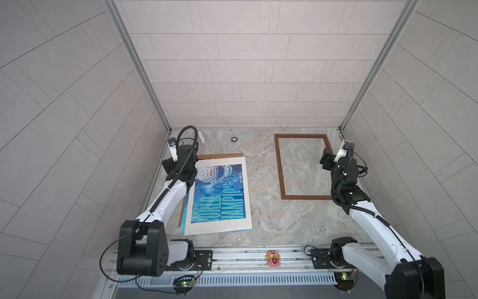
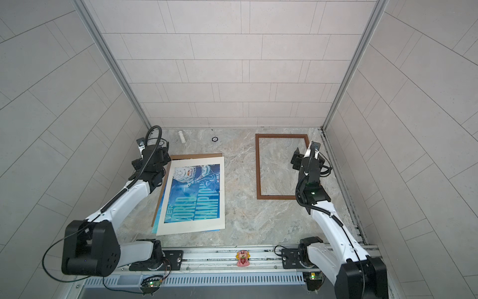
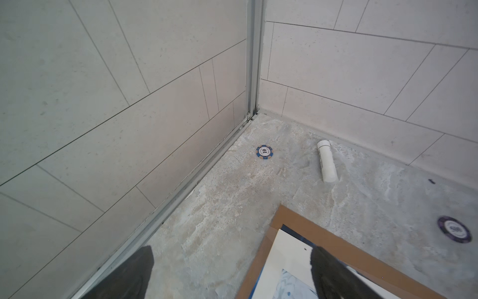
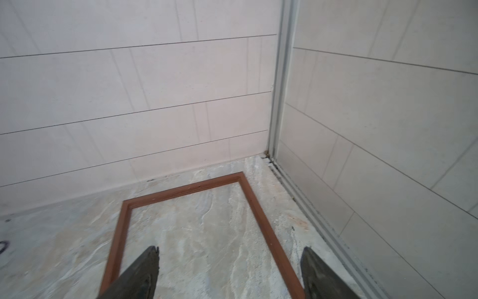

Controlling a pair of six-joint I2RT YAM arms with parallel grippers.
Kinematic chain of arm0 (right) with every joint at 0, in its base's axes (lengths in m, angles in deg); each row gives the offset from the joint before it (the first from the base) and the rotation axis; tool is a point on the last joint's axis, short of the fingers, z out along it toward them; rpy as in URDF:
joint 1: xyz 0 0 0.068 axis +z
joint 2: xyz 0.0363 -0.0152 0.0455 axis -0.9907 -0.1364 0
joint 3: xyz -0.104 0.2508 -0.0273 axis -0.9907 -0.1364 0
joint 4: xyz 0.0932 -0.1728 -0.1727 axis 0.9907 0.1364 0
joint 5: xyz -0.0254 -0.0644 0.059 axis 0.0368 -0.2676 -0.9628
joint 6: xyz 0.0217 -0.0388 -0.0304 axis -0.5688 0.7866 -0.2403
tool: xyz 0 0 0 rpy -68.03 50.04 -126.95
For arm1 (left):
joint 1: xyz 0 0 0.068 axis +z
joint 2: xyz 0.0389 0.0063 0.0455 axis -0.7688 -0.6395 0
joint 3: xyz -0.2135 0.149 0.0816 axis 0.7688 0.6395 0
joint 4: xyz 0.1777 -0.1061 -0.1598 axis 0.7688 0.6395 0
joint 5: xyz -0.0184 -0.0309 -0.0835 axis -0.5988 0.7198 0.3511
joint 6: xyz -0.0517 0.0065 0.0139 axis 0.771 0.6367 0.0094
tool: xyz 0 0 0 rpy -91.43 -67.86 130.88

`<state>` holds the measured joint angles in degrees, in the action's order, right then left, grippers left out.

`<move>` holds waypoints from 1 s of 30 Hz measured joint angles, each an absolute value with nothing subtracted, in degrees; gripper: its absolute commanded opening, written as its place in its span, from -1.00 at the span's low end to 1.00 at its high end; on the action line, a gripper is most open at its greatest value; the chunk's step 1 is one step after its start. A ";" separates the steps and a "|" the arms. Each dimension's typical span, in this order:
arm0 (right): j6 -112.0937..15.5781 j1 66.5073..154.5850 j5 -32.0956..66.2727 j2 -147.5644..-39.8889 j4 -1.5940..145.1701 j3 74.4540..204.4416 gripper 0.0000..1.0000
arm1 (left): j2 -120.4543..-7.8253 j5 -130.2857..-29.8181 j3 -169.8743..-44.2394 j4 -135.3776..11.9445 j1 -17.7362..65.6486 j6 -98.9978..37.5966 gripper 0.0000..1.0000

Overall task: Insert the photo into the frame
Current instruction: 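Move the left gripper over the poster while the right gripper reaches the frame edge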

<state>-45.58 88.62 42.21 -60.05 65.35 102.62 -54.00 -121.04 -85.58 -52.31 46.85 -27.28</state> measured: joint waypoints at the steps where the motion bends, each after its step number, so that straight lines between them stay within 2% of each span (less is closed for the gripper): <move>1: -46.39 89.28 40.27 -59.73 68.67 104.08 0.52 | -52.80 -120.43 -86.67 -48.44 46.78 -25.61 0.86; 6: -49.08 96.84 32.31 -62.85 85.68 109.09 0.52 | -47.99 -114.20 -87.59 -32.28 45.67 -20.08 0.77; 8: -49.91 100.84 30.63 -65.37 90.48 110.20 0.56 | -47.84 -110.83 -87.52 -28.11 44.79 -18.77 0.68; 10: -50.87 103.90 29.38 -67.66 93.68 111.14 0.60 | -47.86 -107.12 -87.24 -25.27 43.46 -17.46 0.50; 17: -54.74 106.92 26.87 -79.07 96.19 113.75 0.54 | -49.26 -95.27 -86.45 -21.66 37.25 -14.03 0.47; 25: -55.66 106.96 23.65 -96.23 98.40 121.96 0.30 | -51.49 -91.75 -86.21 -21.03 31.24 -13.42 0.47; 30: -55.73 107.22 21.91 -105.49 99.49 126.71 0.29 | -51.21 -90.79 -84.46 -21.66 29.91 -13.40 0.47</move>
